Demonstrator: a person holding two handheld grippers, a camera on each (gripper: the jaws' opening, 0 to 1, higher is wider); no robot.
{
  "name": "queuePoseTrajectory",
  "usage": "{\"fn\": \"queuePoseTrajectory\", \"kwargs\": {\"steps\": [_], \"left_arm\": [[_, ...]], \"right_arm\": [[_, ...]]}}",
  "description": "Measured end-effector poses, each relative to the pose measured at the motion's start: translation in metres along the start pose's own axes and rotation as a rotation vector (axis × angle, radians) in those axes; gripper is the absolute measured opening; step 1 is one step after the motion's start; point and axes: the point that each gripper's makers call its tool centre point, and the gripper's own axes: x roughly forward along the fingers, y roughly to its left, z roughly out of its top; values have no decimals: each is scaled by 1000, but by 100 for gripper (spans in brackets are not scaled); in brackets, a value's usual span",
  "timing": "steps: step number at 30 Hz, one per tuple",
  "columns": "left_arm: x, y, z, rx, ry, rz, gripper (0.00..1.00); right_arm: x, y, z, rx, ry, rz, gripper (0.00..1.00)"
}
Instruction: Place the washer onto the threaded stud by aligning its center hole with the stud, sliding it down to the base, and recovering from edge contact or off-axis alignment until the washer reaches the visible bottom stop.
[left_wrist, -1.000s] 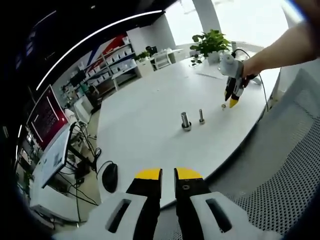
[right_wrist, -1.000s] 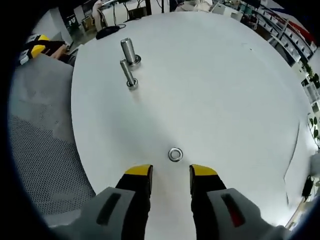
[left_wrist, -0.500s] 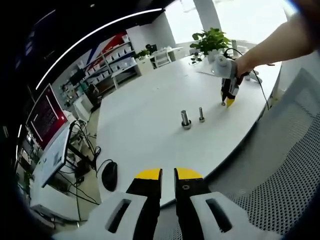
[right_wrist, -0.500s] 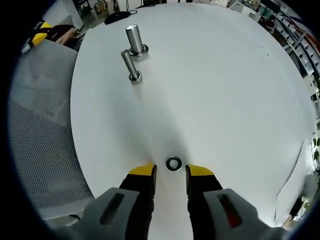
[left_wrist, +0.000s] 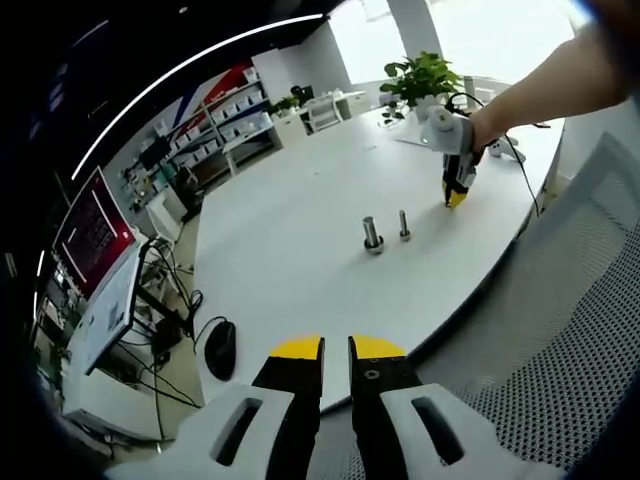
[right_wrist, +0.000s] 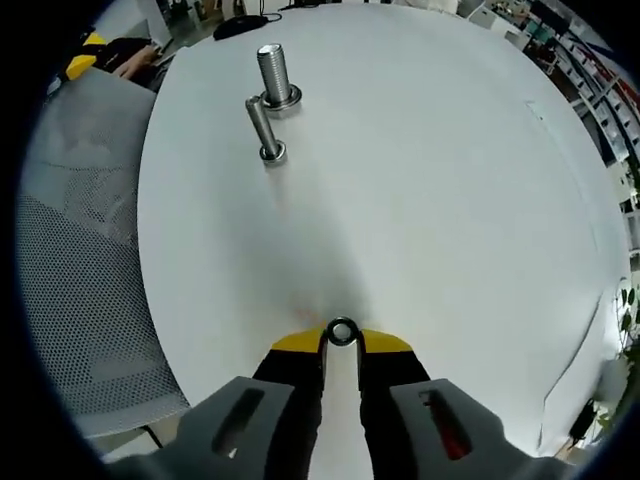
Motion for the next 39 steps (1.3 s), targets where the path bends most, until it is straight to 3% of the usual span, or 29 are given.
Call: {"fn": "queuePoseTrajectory", "kwargs": {"steps": [15, 25, 39], "left_arm": [[0, 0, 0, 0, -3, 1, 7], [0, 1, 2, 1, -11, 5, 7], [-1, 1, 2, 2, -14, 9, 7]], "right_arm": [[-5, 1, -1, 57, -14, 14, 14], [-24, 14, 19, 48, -49, 56, 14], [-30, 26, 58, 5, -92, 80, 14]]}}
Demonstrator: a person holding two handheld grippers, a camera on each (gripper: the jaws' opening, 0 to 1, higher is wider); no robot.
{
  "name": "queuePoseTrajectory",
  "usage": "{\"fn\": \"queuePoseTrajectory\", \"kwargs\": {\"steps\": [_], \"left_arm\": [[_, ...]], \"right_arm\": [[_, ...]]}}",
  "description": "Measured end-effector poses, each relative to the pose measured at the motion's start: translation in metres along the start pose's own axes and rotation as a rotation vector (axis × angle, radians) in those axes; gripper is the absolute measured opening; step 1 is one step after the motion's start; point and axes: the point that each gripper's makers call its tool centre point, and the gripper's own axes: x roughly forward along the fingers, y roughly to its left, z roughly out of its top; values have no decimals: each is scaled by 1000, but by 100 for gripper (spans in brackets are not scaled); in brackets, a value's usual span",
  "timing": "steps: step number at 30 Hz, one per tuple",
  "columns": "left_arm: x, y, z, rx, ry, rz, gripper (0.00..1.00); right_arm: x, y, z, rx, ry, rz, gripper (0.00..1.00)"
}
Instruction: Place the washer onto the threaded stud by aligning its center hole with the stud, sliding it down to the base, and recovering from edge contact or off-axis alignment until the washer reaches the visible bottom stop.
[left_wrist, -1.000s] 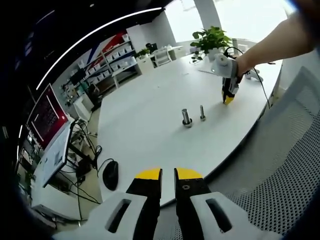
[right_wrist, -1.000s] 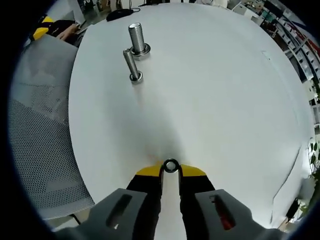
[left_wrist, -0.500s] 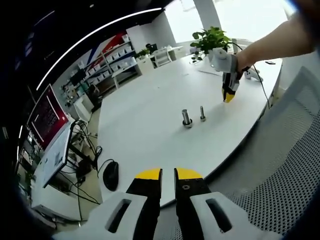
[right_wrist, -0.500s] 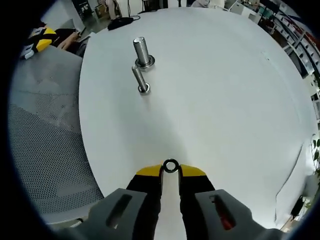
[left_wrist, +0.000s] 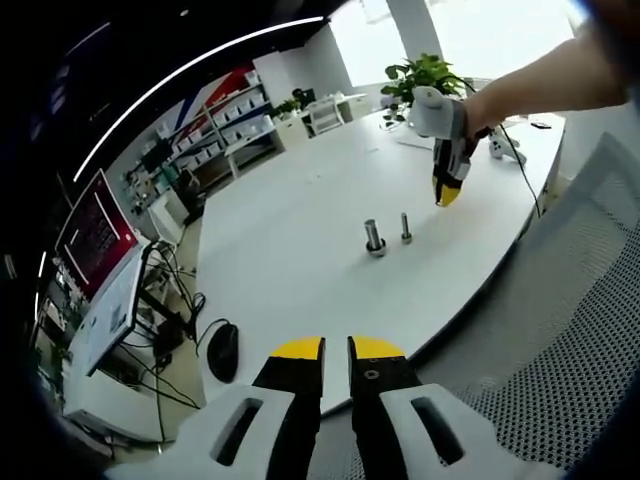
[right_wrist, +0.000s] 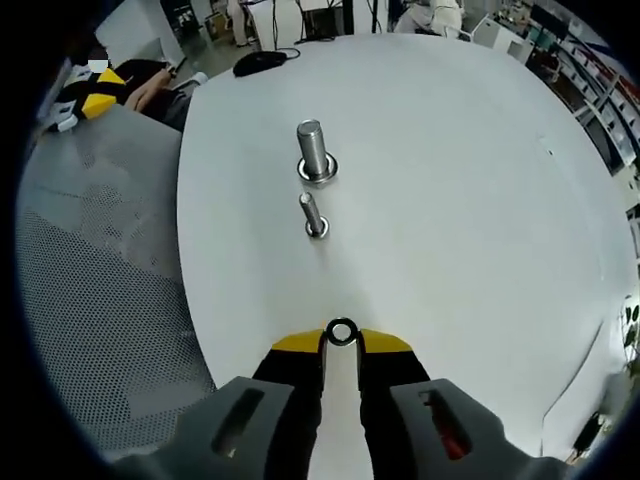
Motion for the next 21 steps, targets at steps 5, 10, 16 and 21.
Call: {"fn": "queuePoseTrajectory", "kwargs": {"steps": [5, 10, 16, 21], "left_arm": [[0, 0, 0, 1, -2, 1, 7], [0, 0, 0, 2, -2, 0, 7], [0, -1, -1, 4, 2, -3, 7], [0, -1, -1, 3, 1, -4, 7]], "right_arm": [[-1, 7, 14, -20, -10, 10, 14], [-1, 11, 23, -39, -15, 12, 14], [-4, 15, 36, -55, -27, 22, 14], [-7, 16, 47, -83, -32, 17, 14]]}}
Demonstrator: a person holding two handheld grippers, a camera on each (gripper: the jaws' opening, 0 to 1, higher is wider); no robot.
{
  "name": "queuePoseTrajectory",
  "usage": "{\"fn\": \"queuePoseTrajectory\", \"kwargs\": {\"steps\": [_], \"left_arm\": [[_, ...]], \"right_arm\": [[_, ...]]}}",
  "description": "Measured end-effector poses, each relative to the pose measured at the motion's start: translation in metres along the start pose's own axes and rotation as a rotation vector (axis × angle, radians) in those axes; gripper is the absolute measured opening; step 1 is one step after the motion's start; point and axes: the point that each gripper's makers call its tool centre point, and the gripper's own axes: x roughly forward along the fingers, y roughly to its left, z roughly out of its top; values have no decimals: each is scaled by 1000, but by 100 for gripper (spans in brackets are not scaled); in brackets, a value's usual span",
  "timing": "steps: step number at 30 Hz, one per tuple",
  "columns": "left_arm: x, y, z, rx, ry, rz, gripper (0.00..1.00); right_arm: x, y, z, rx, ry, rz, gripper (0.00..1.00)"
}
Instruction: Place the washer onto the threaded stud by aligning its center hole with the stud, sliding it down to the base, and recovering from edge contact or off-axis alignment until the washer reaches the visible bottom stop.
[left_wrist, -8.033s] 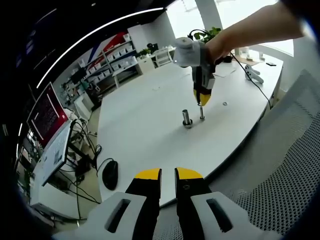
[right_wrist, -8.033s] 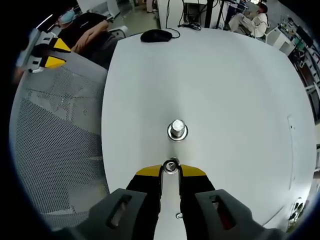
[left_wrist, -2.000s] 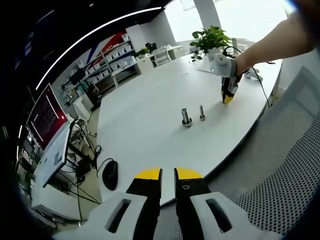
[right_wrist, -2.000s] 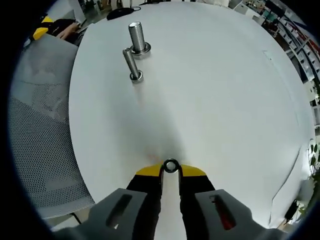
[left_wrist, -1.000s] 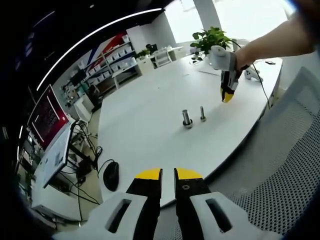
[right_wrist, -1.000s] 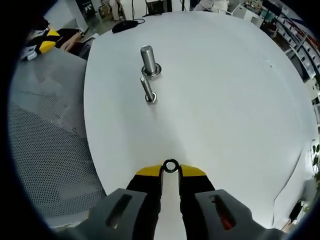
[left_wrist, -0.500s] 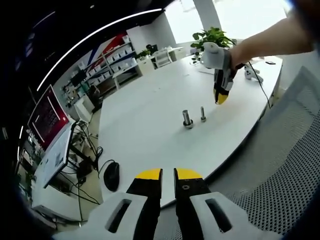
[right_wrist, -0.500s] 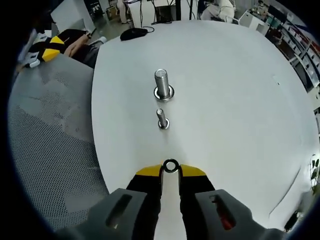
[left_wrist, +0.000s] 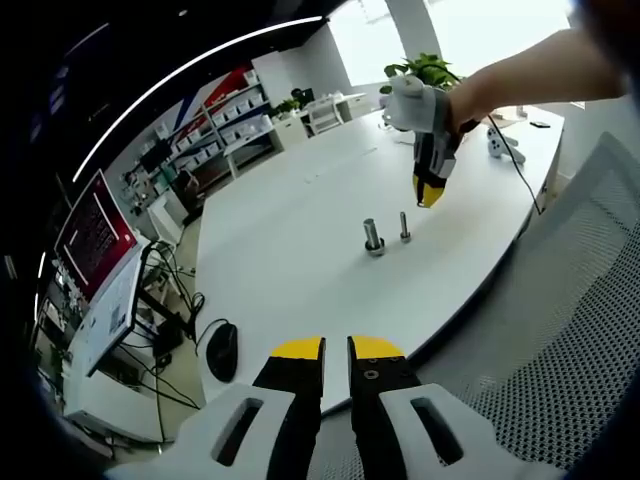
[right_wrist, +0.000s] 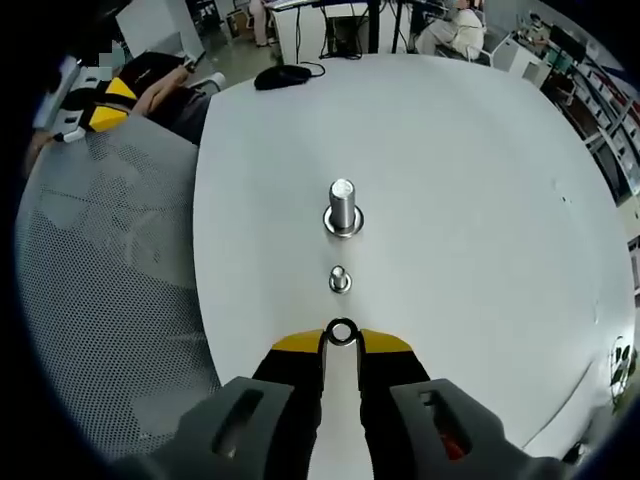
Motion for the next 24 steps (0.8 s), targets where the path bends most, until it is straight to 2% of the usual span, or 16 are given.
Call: {"fn": "queuePoseTrajectory", "kwargs": {"steps": [14, 24], "left_arm": [[0, 0, 0, 1, 0, 1, 6], [-1, 0, 0, 1, -1, 1, 6]], "right_arm": [[8, 12, 24, -53, -3, 10, 14], [10, 14, 27, -71, 4, 10, 14]]}}
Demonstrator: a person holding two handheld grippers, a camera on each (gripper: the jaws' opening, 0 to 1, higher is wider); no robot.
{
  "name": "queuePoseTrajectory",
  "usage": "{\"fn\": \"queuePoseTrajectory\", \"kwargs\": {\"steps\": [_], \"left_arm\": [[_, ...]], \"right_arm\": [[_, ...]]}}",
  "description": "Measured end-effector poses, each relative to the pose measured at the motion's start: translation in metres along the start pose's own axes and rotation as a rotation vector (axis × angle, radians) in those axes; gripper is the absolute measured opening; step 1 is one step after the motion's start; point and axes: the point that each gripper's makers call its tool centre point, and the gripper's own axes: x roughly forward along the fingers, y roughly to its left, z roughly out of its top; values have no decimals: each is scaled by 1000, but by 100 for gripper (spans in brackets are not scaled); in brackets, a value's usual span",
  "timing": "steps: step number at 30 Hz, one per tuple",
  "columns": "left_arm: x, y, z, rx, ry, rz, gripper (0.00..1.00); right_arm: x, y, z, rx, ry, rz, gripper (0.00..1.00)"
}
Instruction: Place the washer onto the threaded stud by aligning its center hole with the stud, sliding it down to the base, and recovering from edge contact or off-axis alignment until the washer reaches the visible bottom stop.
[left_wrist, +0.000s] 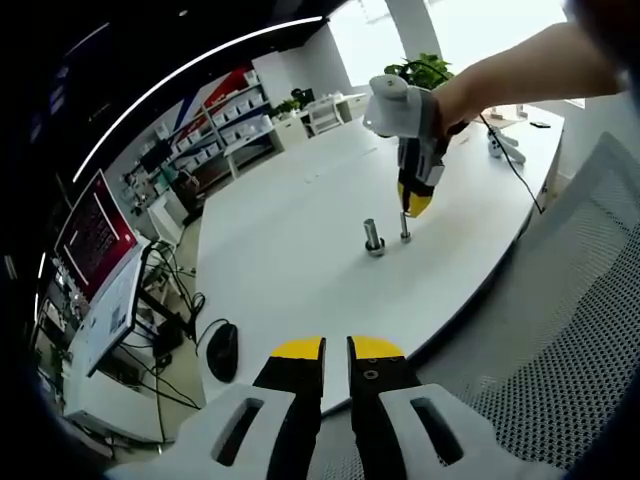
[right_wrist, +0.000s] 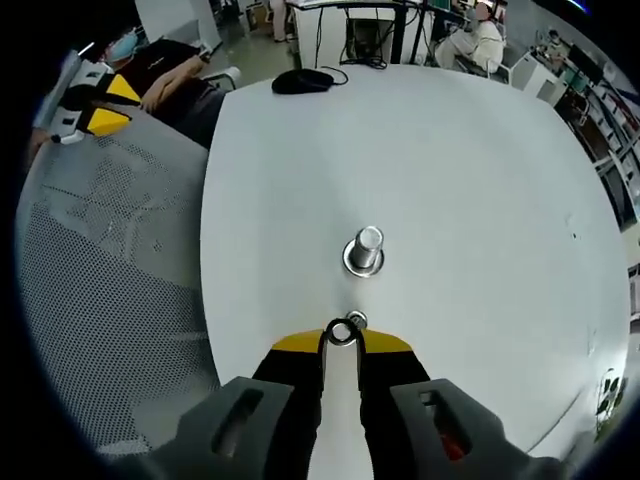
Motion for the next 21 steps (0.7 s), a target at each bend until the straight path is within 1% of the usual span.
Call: {"fn": "queuePoseTrajectory", "kwargs": {"steps": [15, 21], "left_arm": [[0, -1, 0, 1, 2, -1, 6], [0, 0, 0, 2, 4, -2, 6]], "right_arm": [[-5, -11, -4, 12, -1, -13, 14], [-6, -15, -1, 18, -4, -14, 14]]}}
